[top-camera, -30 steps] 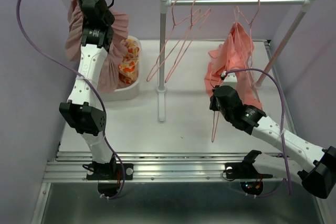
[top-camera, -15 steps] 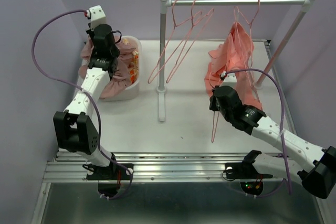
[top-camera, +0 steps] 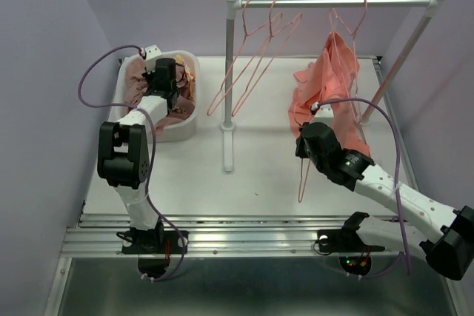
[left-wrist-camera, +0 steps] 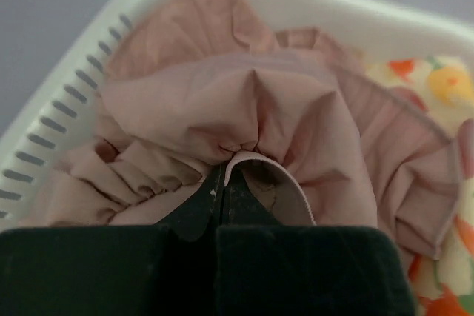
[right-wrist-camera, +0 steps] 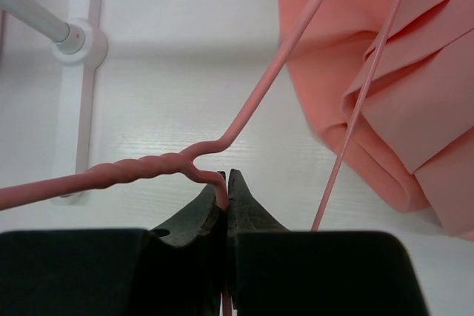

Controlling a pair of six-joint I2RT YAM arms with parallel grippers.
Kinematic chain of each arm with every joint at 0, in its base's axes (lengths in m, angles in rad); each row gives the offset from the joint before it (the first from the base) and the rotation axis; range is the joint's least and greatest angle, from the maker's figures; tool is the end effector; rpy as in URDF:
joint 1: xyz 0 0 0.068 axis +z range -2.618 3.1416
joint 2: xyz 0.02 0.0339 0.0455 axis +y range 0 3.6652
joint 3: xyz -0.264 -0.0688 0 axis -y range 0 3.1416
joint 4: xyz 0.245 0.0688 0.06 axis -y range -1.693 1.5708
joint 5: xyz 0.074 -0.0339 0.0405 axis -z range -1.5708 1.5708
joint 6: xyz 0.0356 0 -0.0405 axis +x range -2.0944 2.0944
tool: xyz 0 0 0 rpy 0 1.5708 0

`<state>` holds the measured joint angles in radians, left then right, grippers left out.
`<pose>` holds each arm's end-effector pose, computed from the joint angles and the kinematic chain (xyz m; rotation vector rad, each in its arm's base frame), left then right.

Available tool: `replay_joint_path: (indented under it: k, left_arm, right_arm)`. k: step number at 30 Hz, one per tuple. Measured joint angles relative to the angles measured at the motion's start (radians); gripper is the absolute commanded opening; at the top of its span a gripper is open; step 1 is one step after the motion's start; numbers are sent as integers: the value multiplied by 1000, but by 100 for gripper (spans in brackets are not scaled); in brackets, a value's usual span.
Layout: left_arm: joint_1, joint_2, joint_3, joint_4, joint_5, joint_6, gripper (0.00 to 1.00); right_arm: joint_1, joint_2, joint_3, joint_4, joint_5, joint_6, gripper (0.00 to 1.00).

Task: Remove the skirt from the hanger

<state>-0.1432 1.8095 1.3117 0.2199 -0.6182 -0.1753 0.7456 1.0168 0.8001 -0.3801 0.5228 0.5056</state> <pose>0.4240 -0.0403 0.2775 -0.4521 1.7521 0.3441 0.1737 0.1362 0.2850 0.0432 2.0846 0.1925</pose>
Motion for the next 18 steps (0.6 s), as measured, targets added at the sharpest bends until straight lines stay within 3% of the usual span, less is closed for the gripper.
replay_joint_path:
  k: [7, 8, 9, 10, 11, 12, 15, 18]
  left_arm:
    - [19, 85, -15, -93, 31, -103, 0]
    - [21, 85, -15, -103, 37, -111, 4]
    - [21, 84, -15, -112, 42, -120, 18]
    - [21, 82, -14, -119, 50, -127, 24]
    - [21, 78, -14, -130, 60, -139, 37]
    - [21, 74, -14, -142, 68, -145, 37]
    - [21, 38, -17, -181, 101, -167, 55]
    - [21, -34, -23, -212, 128, -179, 62]
  right_arm:
    - [0, -1, -17, 1, -5, 0, 1]
    - [0, -2, -17, 1, -8, 0, 1]
    - [0, -6, -17, 1, -11, -1, 1]
    - [0, -12, -17, 1, -19, -1, 1]
    - [0, -19, -17, 0, -28, -5, 1]
    - [0, -25, -17, 0, -32, -5, 1]
    - [0, -53, -17, -1, -64, -20, 1]
    - [0, -89, -16, -4, -104, -37, 1]
